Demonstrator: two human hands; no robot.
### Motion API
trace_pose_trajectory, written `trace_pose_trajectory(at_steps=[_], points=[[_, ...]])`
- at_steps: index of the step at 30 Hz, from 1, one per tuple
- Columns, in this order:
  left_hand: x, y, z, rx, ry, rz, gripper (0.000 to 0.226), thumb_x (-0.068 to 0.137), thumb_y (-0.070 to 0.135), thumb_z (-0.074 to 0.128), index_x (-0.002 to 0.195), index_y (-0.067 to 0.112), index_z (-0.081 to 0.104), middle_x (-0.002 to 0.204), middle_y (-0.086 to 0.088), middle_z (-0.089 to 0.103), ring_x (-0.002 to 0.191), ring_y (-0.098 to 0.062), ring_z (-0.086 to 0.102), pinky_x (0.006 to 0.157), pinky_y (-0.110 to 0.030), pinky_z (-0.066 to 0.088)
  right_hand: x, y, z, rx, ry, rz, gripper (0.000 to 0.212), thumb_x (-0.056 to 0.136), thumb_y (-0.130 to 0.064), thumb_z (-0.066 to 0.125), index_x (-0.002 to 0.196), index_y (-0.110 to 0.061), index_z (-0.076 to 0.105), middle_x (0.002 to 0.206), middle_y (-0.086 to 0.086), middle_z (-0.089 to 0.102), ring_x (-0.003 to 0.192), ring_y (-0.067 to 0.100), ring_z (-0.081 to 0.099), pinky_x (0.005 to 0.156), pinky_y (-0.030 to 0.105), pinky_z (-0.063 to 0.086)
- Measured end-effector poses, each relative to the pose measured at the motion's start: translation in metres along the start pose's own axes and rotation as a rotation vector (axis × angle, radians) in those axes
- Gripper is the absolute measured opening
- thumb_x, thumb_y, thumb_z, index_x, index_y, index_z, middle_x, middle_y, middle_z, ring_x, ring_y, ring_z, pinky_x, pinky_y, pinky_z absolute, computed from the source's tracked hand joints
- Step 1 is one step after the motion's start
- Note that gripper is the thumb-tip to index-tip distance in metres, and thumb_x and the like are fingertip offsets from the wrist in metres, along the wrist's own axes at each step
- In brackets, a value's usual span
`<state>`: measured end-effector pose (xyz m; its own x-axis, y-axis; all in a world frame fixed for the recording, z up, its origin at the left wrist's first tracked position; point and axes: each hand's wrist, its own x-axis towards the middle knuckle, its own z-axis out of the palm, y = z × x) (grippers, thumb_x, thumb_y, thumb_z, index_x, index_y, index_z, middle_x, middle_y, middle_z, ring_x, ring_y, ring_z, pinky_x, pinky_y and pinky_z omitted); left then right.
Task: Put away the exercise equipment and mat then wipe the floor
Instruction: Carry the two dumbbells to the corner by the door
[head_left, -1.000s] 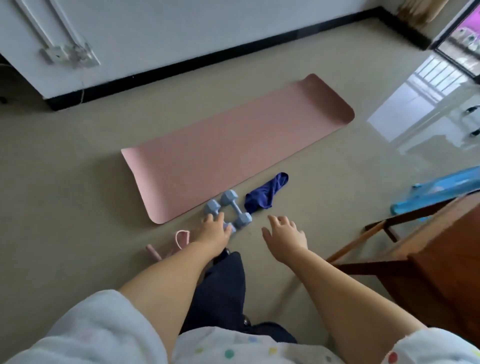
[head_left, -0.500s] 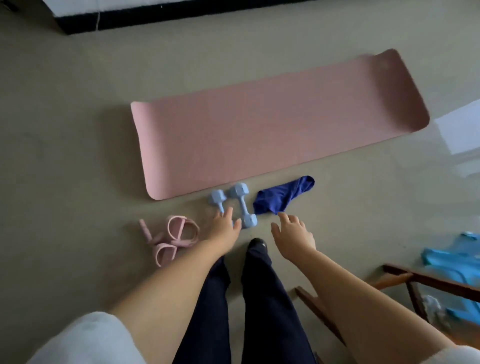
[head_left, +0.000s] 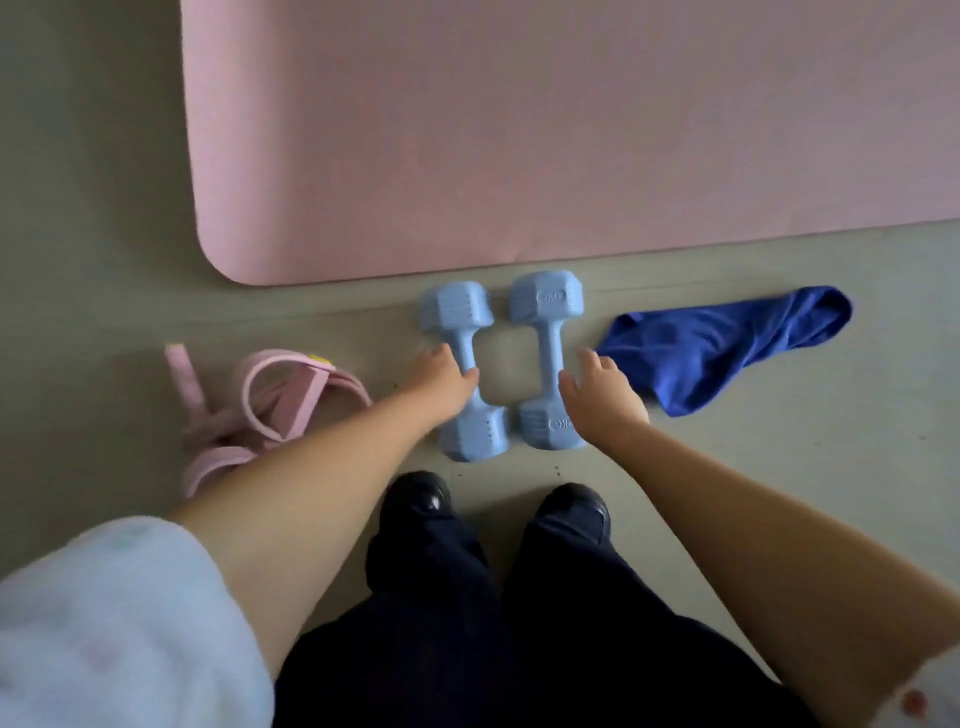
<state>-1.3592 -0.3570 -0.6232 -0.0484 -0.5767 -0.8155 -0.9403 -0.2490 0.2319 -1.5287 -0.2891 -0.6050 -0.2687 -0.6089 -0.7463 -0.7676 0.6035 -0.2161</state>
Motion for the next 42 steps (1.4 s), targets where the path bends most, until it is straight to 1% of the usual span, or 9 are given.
trace_pose_trajectory(at_steps=[3, 5, 8, 10, 13, 21, 30, 38, 42], points=[[0.055, -0.011, 0.037, -0.304, -0.031, -0.097, 0.058, 0.094, 0.034, 0.054, 0.137, -0.002, 0.037, 0.137, -0.02, 0.047, 0.124, -0.033, 0.049, 0.096, -0.035, 0.039, 0.061, 0.01, 0.034, 0.127, 0.038, -0.026, 0.047, 0.098, -0.032, 0.038, 0.139, -0.012, 0.033, 0.132, 0.012, 0.044, 0.117, 0.034, 0.047, 0.084, 0.039, 0.039], [0.081, -0.017, 0.059, -0.58, -0.023, -0.143, 0.049, 0.089, 0.026, 0.06, 0.128, -0.001, 0.045, 0.121, -0.02, 0.058, 0.108, -0.033, 0.059, 0.083, -0.035, 0.045, 0.088, 0.011, 0.048, 0.328, 0.033, -0.018, 0.051, 0.095, -0.036, 0.045, 0.14, -0.014, 0.033, 0.128, 0.01, 0.052, 0.111, 0.031, 0.053, 0.086, 0.038, 0.043], [0.098, -0.022, 0.067, -0.95, -0.051, -0.206, 0.013, 0.088, 0.015, 0.06, 0.095, 0.004, 0.055, 0.07, -0.01, 0.061, 0.063, -0.023, 0.058, 0.058, -0.027, 0.043, 0.11, 0.009, 0.058, 0.746, -0.041, 0.065, 0.03, 0.091, -0.031, 0.056, 0.111, -0.01, 0.05, 0.102, 0.012, 0.066, 0.082, 0.025, 0.065, 0.077, 0.04, 0.051], [0.103, -0.022, 0.066, -1.041, -0.096, -0.215, 0.014, 0.088, 0.011, 0.059, 0.076, 0.011, 0.052, 0.051, -0.003, 0.057, 0.051, -0.017, 0.053, 0.055, -0.025, 0.041, 0.119, 0.01, 0.053, 0.973, -0.153, 0.141, 0.02, 0.09, -0.021, 0.062, 0.099, -0.006, 0.052, 0.082, 0.014, 0.062, 0.065, 0.023, 0.062, 0.065, 0.037, 0.052], [0.098, -0.014, 0.063, -1.054, -0.037, -0.233, 0.021, 0.087, 0.01, 0.062, 0.069, 0.012, 0.05, 0.053, -0.005, 0.052, 0.037, -0.013, 0.049, 0.049, -0.023, 0.041, 0.12, 0.007, 0.044, 0.972, -0.244, 0.183, 0.016, 0.087, -0.013, 0.066, 0.086, -0.004, 0.052, 0.066, 0.012, 0.054, 0.054, 0.023, 0.053, 0.054, 0.033, 0.047], [0.011, 0.004, 0.005, -1.083, 0.086, -0.368, 0.034, 0.082, 0.012, 0.058, 0.052, 0.01, 0.042, 0.028, 0.002, 0.039, 0.022, -0.014, 0.035, 0.044, -0.02, 0.03, 0.03, -0.006, -0.001, 0.965, -0.033, 0.268, 0.017, 0.084, -0.012, 0.057, 0.069, -0.011, 0.049, 0.056, 0.006, 0.049, 0.044, 0.018, 0.043, 0.048, 0.028, 0.04], [-0.171, 0.049, -0.111, -1.049, 0.059, -0.388, 0.026, 0.079, 0.01, 0.054, 0.055, 0.009, 0.043, 0.03, 0.0, 0.039, 0.026, -0.017, 0.037, 0.044, -0.021, 0.032, -0.15, -0.052, -0.115, 1.09, 0.0, 0.392, 0.018, 0.083, -0.013, 0.055, 0.068, -0.011, 0.046, 0.053, 0.005, 0.044, 0.04, 0.018, 0.039, 0.045, 0.025, 0.035], [-0.367, 0.068, -0.223, -0.775, -0.011, -0.188, 0.024, 0.074, 0.009, 0.052, 0.052, 0.006, 0.043, 0.045, -0.013, 0.044, 0.031, -0.021, 0.036, 0.044, -0.025, 0.034, -0.35, -0.087, -0.239, 1.207, 0.015, 0.446, 0.01, 0.081, -0.011, 0.053, 0.073, -0.008, 0.047, 0.051, 0.006, 0.042, 0.037, 0.019, 0.035, 0.044, 0.025, 0.033], [-0.426, 0.085, -0.255, -0.648, 0.015, -0.166, 0.024, 0.077, 0.011, 0.055, 0.055, 0.008, 0.048, 0.046, -0.008, 0.046, 0.037, -0.021, 0.04, 0.046, -0.025, 0.036, -0.406, -0.096, -0.265, 1.307, 0.069, 0.437, 0.013, 0.08, -0.011, 0.054, 0.071, -0.009, 0.045, 0.051, 0.006, 0.042, 0.038, 0.018, 0.035, 0.044, 0.025, 0.033]])
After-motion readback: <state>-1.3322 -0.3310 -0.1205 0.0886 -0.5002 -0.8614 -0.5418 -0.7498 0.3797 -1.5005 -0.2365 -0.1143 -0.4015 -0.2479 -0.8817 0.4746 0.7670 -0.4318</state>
